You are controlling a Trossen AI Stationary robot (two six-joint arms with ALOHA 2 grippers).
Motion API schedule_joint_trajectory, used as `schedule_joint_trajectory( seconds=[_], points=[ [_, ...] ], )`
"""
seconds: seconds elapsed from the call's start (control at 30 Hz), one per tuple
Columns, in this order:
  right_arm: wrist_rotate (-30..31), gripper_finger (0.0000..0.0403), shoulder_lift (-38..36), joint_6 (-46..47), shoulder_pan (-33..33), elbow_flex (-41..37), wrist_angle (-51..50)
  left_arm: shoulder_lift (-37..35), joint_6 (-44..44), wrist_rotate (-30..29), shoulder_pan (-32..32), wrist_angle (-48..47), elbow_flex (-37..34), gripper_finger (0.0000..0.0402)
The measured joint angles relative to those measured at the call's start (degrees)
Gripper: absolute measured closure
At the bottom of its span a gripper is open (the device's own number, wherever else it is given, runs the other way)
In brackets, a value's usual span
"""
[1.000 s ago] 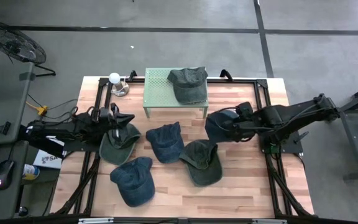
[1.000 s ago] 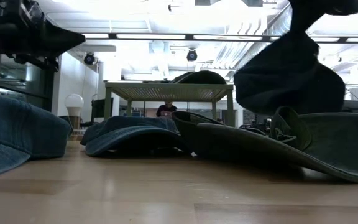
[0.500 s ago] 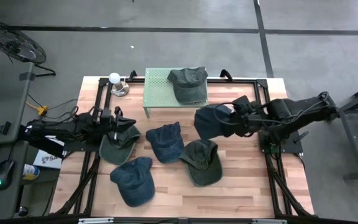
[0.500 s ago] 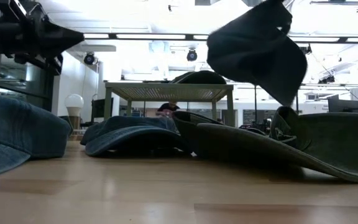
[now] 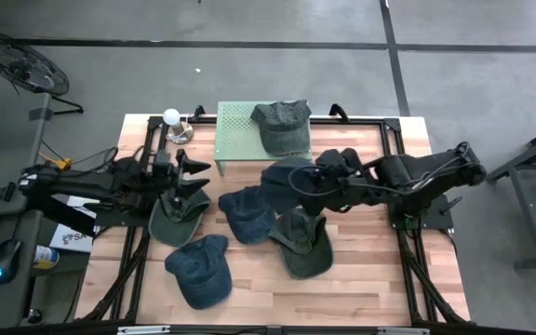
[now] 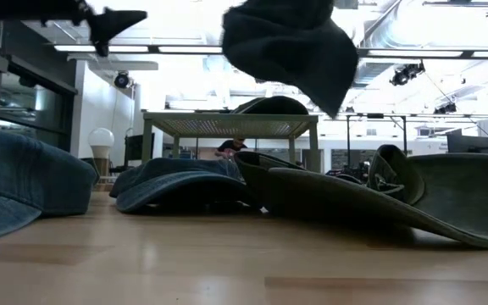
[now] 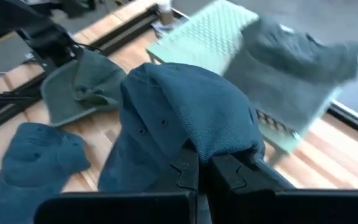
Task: Pick & Place hat
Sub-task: Put the right blue cap on the shelf
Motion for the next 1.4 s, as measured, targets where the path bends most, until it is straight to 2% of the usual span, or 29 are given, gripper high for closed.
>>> schedule_joint_trajectory(
  seconds=[0.1,0.23,0.37,0.6,0.77,0.97,1.27,1.4],
  points=[
    [0.24,0.0402,2.51,-3.75,-0.47,3.25,1.63,7.33,0.11,0.02,0.0,-0.1,5.83,0.0118],
    [0.67,0.0402,5.11,-7.4,-0.74,7.08,1.95,15.39,2.47,0.2,0.0,-3.67,13.21,0.0111],
    [1.1,0.0402,6.23,-9.49,-0.72,9.63,2.2,21.33,3.04,4.03,0.02,-9.4,19.49,0.011],
    [2.33,0.0402,6.44,-11.66,-0.68,10.23,3.7,29.85,3.45,5.47,0.0,-13.74,25.54,0.011],
    [2.12,0.0402,6.44,-12.49,-0.68,10.23,4.08,31.85,2.95,4.85,0.02,-13.93,26.44,0.011],
    [1.72,0.0403,5.75,-14.62,-0.68,10.23,6.25,31.92,1.31,3.03,0.0,-17.03,26.44,0.011],
    [0.95,0.0403,4.84,-18.65,-0.68,10.23,9.09,31.92,-1.92,2.61,0.0,-16.24,26.47,0.011],
    [1.0,0.0403,4.37,-18.94,-0.68,10.23,9.33,31.92,-3.76,2.72,0.0,-16.26,26.47,0.0134]
  ],
)
